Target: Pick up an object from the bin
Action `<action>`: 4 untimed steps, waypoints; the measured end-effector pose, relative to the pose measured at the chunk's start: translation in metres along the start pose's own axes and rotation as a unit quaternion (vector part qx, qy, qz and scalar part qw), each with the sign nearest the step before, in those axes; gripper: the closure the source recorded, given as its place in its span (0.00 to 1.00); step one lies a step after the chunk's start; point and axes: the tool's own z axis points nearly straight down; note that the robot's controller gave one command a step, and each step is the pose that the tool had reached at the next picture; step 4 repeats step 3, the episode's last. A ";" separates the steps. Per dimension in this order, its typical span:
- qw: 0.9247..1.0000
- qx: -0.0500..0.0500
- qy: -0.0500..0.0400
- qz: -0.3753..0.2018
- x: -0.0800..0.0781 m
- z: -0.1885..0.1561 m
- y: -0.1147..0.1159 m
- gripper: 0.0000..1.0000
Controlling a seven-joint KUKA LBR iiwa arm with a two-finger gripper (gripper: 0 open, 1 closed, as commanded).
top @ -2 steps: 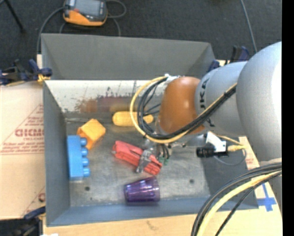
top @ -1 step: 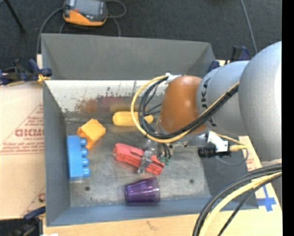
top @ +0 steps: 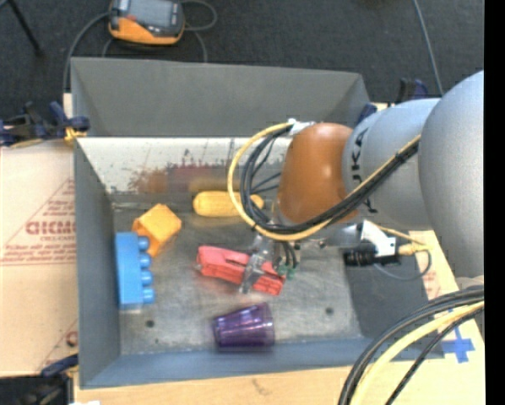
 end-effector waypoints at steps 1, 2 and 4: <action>1.000 -0.001 -0.001 0.000 -0.001 -0.010 0.000 1.00; 1.000 0.001 0.001 0.000 0.001 -0.024 -0.001 1.00; 1.000 0.000 0.001 0.000 0.001 -0.044 -0.001 1.00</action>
Offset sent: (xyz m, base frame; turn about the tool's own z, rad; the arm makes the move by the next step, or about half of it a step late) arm 0.0000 0.0001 0.0840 0.0000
